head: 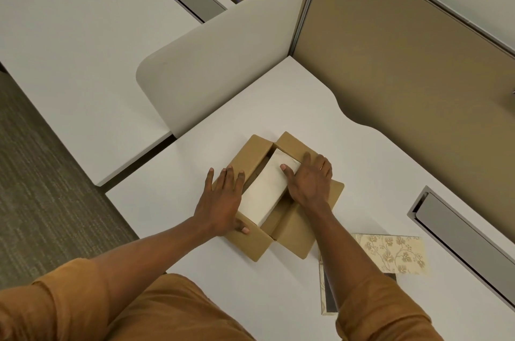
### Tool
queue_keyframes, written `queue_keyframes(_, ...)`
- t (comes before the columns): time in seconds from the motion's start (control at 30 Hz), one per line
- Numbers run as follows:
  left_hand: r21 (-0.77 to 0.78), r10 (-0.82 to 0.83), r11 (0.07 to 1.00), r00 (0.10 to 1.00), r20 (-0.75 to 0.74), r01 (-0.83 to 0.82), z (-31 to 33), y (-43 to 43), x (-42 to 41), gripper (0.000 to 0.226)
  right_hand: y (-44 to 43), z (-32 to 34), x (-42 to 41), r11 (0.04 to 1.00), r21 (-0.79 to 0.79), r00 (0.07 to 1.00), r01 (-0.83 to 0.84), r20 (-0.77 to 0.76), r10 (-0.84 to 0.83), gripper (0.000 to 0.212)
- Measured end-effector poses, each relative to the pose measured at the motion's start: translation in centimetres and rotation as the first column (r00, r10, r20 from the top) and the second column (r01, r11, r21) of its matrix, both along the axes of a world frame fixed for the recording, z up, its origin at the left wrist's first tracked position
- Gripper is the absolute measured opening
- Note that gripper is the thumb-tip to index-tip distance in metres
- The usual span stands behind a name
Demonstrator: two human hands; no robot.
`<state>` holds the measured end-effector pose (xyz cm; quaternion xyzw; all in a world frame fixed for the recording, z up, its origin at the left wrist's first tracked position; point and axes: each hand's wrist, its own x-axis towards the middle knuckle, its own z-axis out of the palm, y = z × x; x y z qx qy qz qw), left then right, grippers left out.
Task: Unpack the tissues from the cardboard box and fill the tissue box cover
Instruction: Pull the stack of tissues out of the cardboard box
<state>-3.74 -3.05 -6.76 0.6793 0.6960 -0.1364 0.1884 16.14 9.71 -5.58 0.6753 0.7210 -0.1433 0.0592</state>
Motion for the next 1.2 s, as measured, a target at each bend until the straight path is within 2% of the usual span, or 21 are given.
queue_keyframes(0.13,0.009,0.002,1.000,1.000,0.011,-0.002,0.3,0.0,-0.2,0.151,-2.2,0.7,-0.9,0.995,0.098,0.999,0.022,-0.027,-0.020,0.074)
queue_keyframes(0.27,0.014,-0.005,1.000,1.000,0.006,0.005,0.3,-0.1,-0.1,0.149,-5.4,1.2,-2.7,0.980,0.116,0.945,0.165,-0.302,-0.123,0.069)
queue_keyframes(0.3,0.016,-0.003,1.000,1.000,0.011,0.003,0.3,-0.1,-0.1,0.149,-6.1,1.2,-3.4,0.967,0.065,0.898,0.245,-0.390,-0.202,0.073)
queue_keyframes(0.37,0.021,0.001,1.000,1.000,0.015,-0.001,0.2,-0.1,-0.1,0.149,-7.0,1.0,-4.8,0.891,-0.129,0.733,0.436,-0.524,-0.434,0.086)
queue_keyframes(0.47,0.018,0.006,1.000,1.000,0.015,-0.006,0.0,-0.2,-0.1,0.151,-7.1,0.0,-6.2,0.663,-0.481,0.433,0.573,-0.509,-0.744,0.084)
queue_keyframes(0.53,0.020,0.013,1.000,1.000,0.014,-0.013,-0.1,-0.2,-0.1,0.151,-7.1,-0.7,-6.5,0.586,-0.587,0.360,0.559,-0.465,-0.809,0.077)
queue_keyframes(0.63,0.013,0.011,1.000,1.000,0.011,-0.011,-0.1,-0.3,-0.1,0.150,-7.0,-1.8,-6.5,0.564,-0.618,0.378,0.547,-0.419,-0.825,0.075)
queue_keyframes(0.77,0.001,0.012,1.000,1.000,0.023,-0.012,0.1,-0.3,-0.2,0.148,-6.8,-2.2,-7.1,0.605,-0.570,0.469,0.556,-0.385,-0.795,0.086)
queue_keyframes(0.93,-0.017,0.002,1.000,1.000,0.019,-0.002,0.3,-0.1,0.0,0.147,-6.5,-2.7,-7.9,0.579,-0.556,0.452,0.596,-0.364,-0.815,0.093)
queue_keyframes(1.2,-0.032,0.002,0.999,1.000,0.014,-0.002,0.2,-0.1,0.0,0.147,-5.3,-2.9,-7.9,0.528,-0.570,0.394,0.630,-0.351,-0.849,0.090)
